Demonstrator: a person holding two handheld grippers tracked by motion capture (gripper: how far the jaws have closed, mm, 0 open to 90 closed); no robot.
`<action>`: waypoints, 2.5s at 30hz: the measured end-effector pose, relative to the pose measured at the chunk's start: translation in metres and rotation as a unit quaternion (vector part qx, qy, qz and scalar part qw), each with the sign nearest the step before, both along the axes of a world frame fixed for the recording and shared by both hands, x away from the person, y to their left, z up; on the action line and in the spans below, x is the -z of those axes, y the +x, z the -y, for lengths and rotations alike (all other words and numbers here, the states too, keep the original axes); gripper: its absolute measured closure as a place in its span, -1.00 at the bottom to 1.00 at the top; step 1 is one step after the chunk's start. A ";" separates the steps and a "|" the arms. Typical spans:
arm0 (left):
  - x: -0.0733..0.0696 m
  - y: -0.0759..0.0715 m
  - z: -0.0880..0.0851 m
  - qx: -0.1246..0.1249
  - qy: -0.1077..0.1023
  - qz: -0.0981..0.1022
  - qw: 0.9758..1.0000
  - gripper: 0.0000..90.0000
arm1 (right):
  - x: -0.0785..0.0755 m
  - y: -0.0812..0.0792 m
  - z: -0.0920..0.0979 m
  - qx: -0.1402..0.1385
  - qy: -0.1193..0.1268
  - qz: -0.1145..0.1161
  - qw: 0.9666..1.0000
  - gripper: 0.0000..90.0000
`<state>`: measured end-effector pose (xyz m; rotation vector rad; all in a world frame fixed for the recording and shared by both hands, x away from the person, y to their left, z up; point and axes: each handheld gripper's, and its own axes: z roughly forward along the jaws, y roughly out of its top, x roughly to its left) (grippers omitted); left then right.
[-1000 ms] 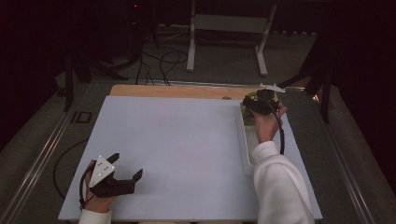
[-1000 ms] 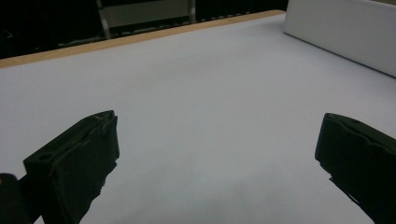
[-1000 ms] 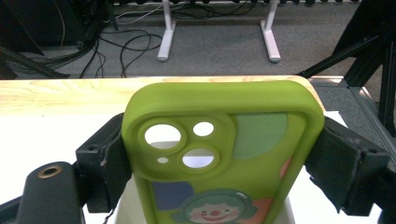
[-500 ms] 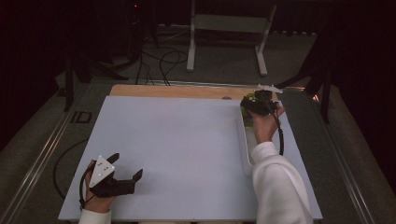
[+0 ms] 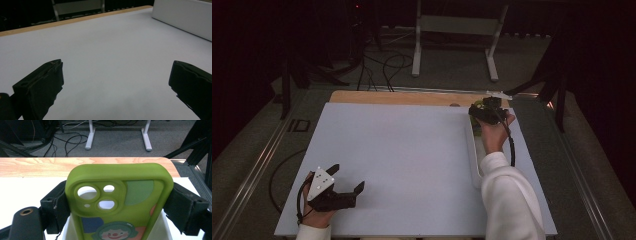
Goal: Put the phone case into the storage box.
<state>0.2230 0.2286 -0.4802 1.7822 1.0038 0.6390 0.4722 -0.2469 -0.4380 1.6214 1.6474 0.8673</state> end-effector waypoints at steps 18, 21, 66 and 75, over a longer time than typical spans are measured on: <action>0.000 -0.001 -0.001 -0.002 -0.002 0.000 1.000 -1.00 | 0.002 0.003 0.000 -0.008 -0.002 0.005 1.000 -0.69; 0.000 -0.001 -0.001 -0.002 -0.003 0.000 1.000 -1.00 | 0.002 0.003 0.003 -0.006 0.012 0.005 1.000 -0.78; -0.001 -0.001 0.000 -0.005 -0.001 0.002 1.000 -1.00 | -0.009 -0.030 -0.001 -0.096 0.047 0.010 0.994 -0.84; -0.001 -0.001 0.000 -0.005 -0.002 0.003 1.000 -1.00 | -0.015 -0.045 -0.009 -0.135 0.040 0.008 0.990 -0.83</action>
